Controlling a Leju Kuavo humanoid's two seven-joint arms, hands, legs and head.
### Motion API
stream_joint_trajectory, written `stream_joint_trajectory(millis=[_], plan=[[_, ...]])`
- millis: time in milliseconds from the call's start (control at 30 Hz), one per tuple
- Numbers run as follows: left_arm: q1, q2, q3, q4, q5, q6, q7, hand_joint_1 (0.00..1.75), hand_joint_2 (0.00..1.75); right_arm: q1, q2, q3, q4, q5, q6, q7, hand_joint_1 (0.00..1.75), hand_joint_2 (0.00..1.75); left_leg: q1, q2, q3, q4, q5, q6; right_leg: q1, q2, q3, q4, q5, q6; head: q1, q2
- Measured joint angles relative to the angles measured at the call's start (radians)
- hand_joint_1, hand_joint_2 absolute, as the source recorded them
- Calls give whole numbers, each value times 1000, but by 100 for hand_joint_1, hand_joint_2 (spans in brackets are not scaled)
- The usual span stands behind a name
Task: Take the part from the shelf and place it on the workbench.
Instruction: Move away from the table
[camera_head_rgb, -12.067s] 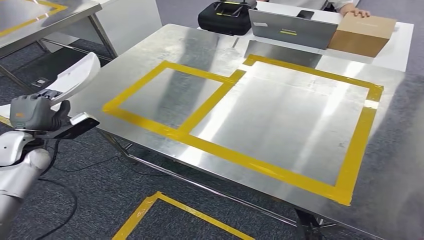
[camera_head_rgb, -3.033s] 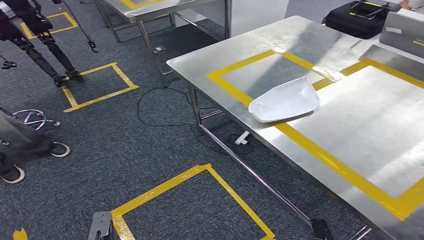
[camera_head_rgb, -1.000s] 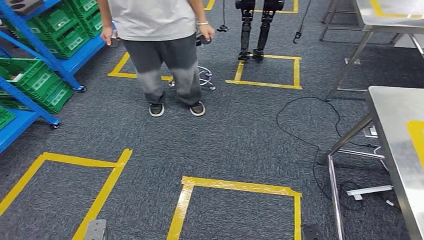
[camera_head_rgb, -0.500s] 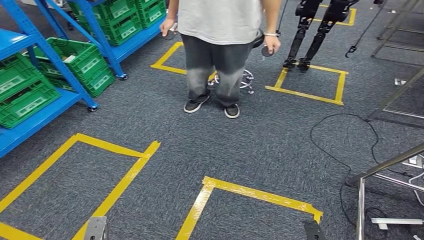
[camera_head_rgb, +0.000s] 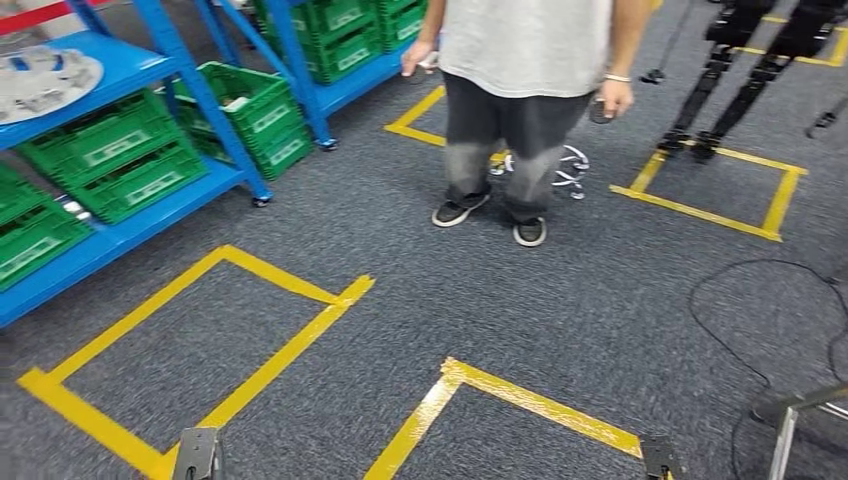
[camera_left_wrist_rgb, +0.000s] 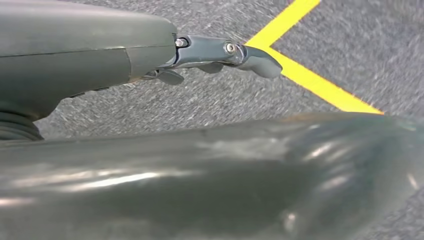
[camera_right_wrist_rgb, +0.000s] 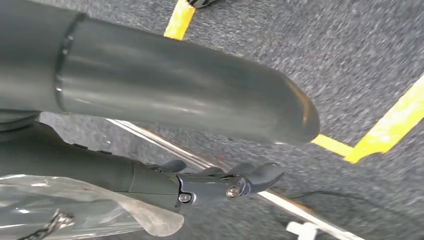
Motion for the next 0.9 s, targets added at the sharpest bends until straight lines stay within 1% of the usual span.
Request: stream_joint_trajectory(millis=[33, 67, 100, 133, 167, 200, 233, 267, 300, 333, 367, 400, 433, 467, 500, 533, 567, 600, 633, 667, 700, 733, 767, 800, 833, 867, 900], plan=[[0, 2, 0, 0, 4, -3, -13, 0, 0, 0, -2, 0, 0, 2, 0, -2, 0, 0, 2, 2, -9, 15, 7, -1, 0, -14, 3, 0, -3, 0, 0, 0], [1, 4, 2, 0, 8, -10, -27, 0, 0, -1, -3, 0, 0, 2, 0, -6, 0, 0, 3, 5, 1, -9, 33, -1, 0, -28, 8, 0, -7, 1, 0, 0], [1, 5, 3, 0, 11, -20, -39, 0, 0, -2, -4, 0, 0, 1, 0, -11, 0, 0, 2, 16, 28, -69, 72, 3, 1, -40, 14, 0, -11, 2, 0, 0], [1, 6, 5, 0, 12, -32, -47, 0, 0, -4, -4, -1, 0, 0, 0, -17, 0, 0, -2, 40, 60, -135, 104, 8, 1, -51, 19, -1, -15, 4, 0, 0], [-1, 6, 7, 0, 14, -42, -51, 0, 0, -5, -4, -1, 0, -1, 0, -22, 0, 0, -9, 66, 88, -195, 125, 15, 3, -62, 25, -1, -20, 9, -2, 0], [-3, 6, 9, 0, 18, -50, -53, 0, 0, -6, -4, -2, 0, -2, 0, -26, 0, 0, -16, 87, 106, -234, 134, 23, 5, -73, 28, -2, -24, 13, -4, 0], [-6, 6, 10, 0, 22, -55, -56, 0, 0, -7, -4, -3, 0, -4, 0, -30, 0, 0, -22, 97, 110, -248, 129, 29, 7, -84, 30, -3, -26, 19, -5, 0], [-6, 6, 13, 0, 26, -59, -58, 0, 0, -9, -3, -4, 0, -6, 0, -34, 0, 0, -25, 90, 109, -254, 127, 34, 9, -97, 34, -5, -28, 24, -7, 0], [-6, 5, 15, 0, 29, -62, -62, 0, 0, -11, -3, -5, 0, -10, 0, -38, 0, 0, -23, 78, 111, -259, 128, 40, 8, -104, 37, -8, -31, 29, -7, 0], [-4, 5, 17, 0, 30, -65, -64, 0, 0, -14, -3, -6, 0, -14, 0, -43, 0, 0, -21, 65, 115, -267, 131, 45, 6, -93, 39, -5, -37, 34, -6, 0], [-5, 3, 19, 0, 30, -67, -65, 0, 0, -18, -2, -6, 0, -17, 0, -47, 0, 0, -17, 52, 119, -274, 134, 51, 4, -68, 32, 13, -51, 37, -5, 0], [-9, 2, 19, 0, 29, -69, -63, 0, 0, -21, -2, -7, 0, -19, 1, -50, 0, 0, -13, 40, 124, -280, 136, 57, 3, -35, 12, 54, -74, 40, -2, 0], [-15, 0, 19, 0, 28, -71, -61, 0, 0, -22, -2, -8, 0, -20, 2, -52, 0, 0, -11, 27, 125, -281, 136, 60, 2, -3, -20, 116, -101, 41, 1, 0], [-21, -2, 20, 0, 27, -72, -59, 0, 0, -22, -2, -9, 0, -20, 3, -53, 0, 0, -10, 12, 125, -281, 136, 63, 2, 14, -59, 186, -127, 42, 4, 0], [-25, -3, 20, 0, 27, -73, -58, 0, 0, -22, -3, -10, 0, -21, 3, -54, 0, 0, -10, -4, 126, -280, 135, 64, 2, 21, -94, 242, -141, 44, 6, 0], [-28, -3, 20, 0, 26, -74, -58, 0, 0, -22, -3, -12, 0, -21, 3, -53, 0, 0, -10, -19, 128, -280, 134, 64, 2, 23, -116, 265, -134, 45, 6, 0], [-29, -3, 20, 0, 25, -75, -58, 0, 0, -22, -3, -13, 0, -21, 3, -52, 0, 0, -9, -35, 130, -279, 132, 62, 2, 24, -120, 250, -107, 45, 6, 0], [-30, -3, 20, 0, 23, -76, -58, 0, 0, -22, -3, -14, 0, -21, 3, -50, 0, 0, -7, -50, 133, -277, 129, 59, 1, 30, -106, 201, -66, 46, 6, 0], [-32, -3, 21, 0, 20, -77, -58, 0, 0, -23, -3, -15, 0, -21, 3, -48, 0, 0, -5, -65, 135, -274, 126, 55, -2, 48, -82, 136, -26, 47, 6, 0], [-36, -3, 21, -1, 17, -77, -58, 0, 0, -23, -3, -15, 0, -22, 4, -46, 0, 0, -4, -79, 134, -267, 121, 49, -6, 73, -57, 74, 0, 47, 6, 0], [-40, -2, 21, -1, 13, -77, -58, 0, 0, -24, -3, -16, 1, -22, 5, -44, 0, 0, -4, -92, 131, -262, 119, 43, -8, 93, -38, 34, 12, 45, 7, 0], [-43, -2, 21, -1, 4, -75, -57, 0, 0, -24, -2, -17, 1, -23, 6, -44, 0, 0, -3, -104, 126, -259, 118, 37, -9, 107, -27, 15, 11, 42, 7, 0], [-45, -2, 20, -1, -9, -73, -54, 0, 0, -25, -2, -18, 1, -23, 7, -45, 0, 0, -2, -115, 121, -257, 120, 32, -7, 105, -22, 10, 8, 35, 7, 0], [-45, 0, 17, -1, -25, -70, -52, 0, 0, -26, -2, -19, 2, -24, 9, -47, 0, 0, 0, -126, 118, -259, 121, 27, -7, 93, -20, 11, 8, 29, 7, 0], [-45, 1, 14, -1, -40, -67, -50, 0, 0, -27, -2, -20, 2, -25, 10, -51, 0, 0, 0, -120, 116, -255, 118, 23, -8, 82, -17, 9, 8, 23, 7, 0], [-45, 2, 10, -1, -49, -64, -48, 0, 0, -27, -3, -21, 2, -27, 12, -55, 0, 0, -2, -101, 109, -238, 108, 18, -9, 69, -13, 6, 8, 17, 2, 0], [-48, 3, 7, -1, -51, -63, -47, 0, 0, -27, -3, -22, 2, -28, 13, -56, 0, 0, -3, -72, 92, -200, 88, 13, -10, 55, -8, 4, 6, 12, -1, 0]])
